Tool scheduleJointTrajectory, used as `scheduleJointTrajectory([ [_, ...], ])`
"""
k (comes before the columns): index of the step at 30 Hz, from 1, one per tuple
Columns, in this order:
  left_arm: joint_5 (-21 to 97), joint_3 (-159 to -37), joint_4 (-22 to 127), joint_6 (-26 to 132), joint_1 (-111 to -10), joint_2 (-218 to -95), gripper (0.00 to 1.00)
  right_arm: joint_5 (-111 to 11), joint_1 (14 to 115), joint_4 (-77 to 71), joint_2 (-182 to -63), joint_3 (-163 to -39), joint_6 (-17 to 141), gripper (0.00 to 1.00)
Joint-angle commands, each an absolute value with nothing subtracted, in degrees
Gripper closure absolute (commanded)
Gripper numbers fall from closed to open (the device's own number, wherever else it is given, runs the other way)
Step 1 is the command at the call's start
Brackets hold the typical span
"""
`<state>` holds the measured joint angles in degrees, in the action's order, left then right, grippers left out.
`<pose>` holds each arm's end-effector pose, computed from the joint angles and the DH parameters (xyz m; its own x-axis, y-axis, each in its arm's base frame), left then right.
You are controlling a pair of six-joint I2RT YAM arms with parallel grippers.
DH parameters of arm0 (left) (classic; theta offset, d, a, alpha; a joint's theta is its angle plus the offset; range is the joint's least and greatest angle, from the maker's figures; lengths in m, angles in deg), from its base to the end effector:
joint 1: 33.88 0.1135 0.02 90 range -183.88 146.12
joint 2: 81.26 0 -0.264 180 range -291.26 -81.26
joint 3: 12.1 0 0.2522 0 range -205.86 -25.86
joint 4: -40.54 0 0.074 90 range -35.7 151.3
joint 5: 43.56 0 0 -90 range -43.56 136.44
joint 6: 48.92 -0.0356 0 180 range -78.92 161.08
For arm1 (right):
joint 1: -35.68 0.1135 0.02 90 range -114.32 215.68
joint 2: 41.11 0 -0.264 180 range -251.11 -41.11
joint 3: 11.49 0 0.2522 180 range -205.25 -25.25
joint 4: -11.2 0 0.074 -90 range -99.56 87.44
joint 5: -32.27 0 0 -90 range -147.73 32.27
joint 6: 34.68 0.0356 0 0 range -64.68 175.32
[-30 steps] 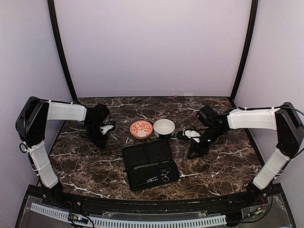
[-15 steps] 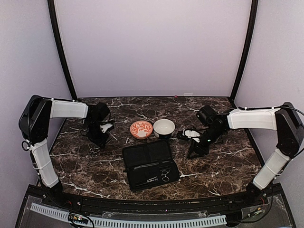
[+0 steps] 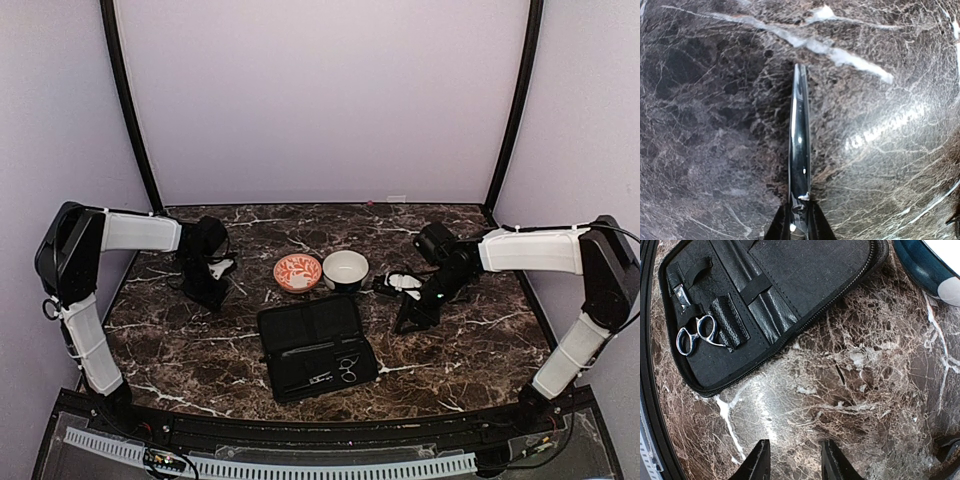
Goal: Sort the hair-cutting tools
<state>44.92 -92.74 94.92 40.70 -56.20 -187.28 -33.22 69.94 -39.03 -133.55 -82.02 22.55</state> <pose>0.3144 -0.1301 0.1513 -0.9078 0.3798 -0.1779 0.3900 0.9205 -0.0249 0.2379 0.1799 0.1819 -0.3273 -0.8188 -0.4716 -0.9449 0.2821 0.1660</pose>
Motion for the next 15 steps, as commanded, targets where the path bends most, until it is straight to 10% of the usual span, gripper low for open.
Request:
scheduleJointTrajectory([
  [1, 44.18, -90.29, 99.46, 43.19, -57.17, -189.39, 1.00, -33.14, 70.51, -39.51, -133.53, -83.48, 21.92, 0.66],
  [15, 47.94, -102.76, 108.66, 40.06, -69.71, -172.56, 1.00, -32.85, 70.67, -39.63, -133.73, -83.52, 21.87, 0.66],
])
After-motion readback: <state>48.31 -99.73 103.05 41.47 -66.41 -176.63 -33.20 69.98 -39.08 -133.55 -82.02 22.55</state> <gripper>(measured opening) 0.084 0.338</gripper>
